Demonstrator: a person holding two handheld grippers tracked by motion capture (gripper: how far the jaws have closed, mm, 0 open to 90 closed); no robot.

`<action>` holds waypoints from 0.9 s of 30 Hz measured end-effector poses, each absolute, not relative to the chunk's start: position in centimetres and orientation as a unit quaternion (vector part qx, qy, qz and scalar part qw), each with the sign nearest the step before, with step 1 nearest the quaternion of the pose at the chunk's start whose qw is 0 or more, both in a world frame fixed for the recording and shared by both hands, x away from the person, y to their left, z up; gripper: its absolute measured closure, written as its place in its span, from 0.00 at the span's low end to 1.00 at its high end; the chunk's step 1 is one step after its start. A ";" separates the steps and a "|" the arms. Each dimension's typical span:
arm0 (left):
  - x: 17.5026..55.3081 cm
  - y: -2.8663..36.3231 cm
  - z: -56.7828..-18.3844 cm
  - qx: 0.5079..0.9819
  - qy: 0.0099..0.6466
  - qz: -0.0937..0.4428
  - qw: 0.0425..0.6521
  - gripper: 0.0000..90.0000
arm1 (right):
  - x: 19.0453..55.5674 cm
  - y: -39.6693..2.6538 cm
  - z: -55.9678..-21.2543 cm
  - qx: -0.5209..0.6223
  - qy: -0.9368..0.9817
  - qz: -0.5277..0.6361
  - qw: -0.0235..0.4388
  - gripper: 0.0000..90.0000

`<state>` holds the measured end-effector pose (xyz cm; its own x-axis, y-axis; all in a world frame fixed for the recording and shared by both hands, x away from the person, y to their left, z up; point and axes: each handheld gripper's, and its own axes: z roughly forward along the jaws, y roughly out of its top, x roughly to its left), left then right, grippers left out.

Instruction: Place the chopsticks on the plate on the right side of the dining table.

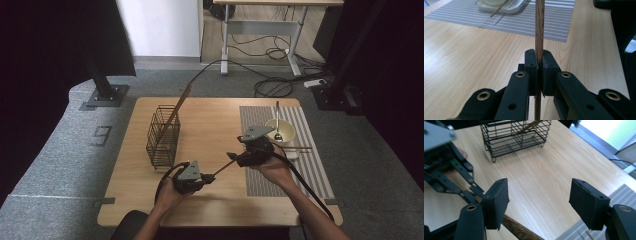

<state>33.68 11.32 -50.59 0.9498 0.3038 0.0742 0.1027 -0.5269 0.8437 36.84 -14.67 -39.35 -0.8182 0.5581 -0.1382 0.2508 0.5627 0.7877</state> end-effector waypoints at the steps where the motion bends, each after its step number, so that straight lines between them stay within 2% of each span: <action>1: 33.7 11.4 -50.5 0.864 0.118 0.105 0.477 0.95 | 36.9 -14.8 -39.4 0.236 0.863 0.404 0.193 0.34; 8: 33.7 12.2 -50.1 0.852 0.113 0.105 0.500 0.94 | 37.3 -16.5 -40.2 0.257 0.854 0.407 0.196 0.34; 27: 33.5 11.9 -50.0 0.858 0.086 0.100 0.497 0.94 | 38.3 -19.3 -43.1 0.300 0.847 0.394 0.191 0.34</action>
<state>33.47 11.94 -50.04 0.9652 0.2473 0.0854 0.0490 -0.4915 0.8695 38.30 -19.30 -43.10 -0.7467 0.6595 -0.0870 0.3582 0.5088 0.7828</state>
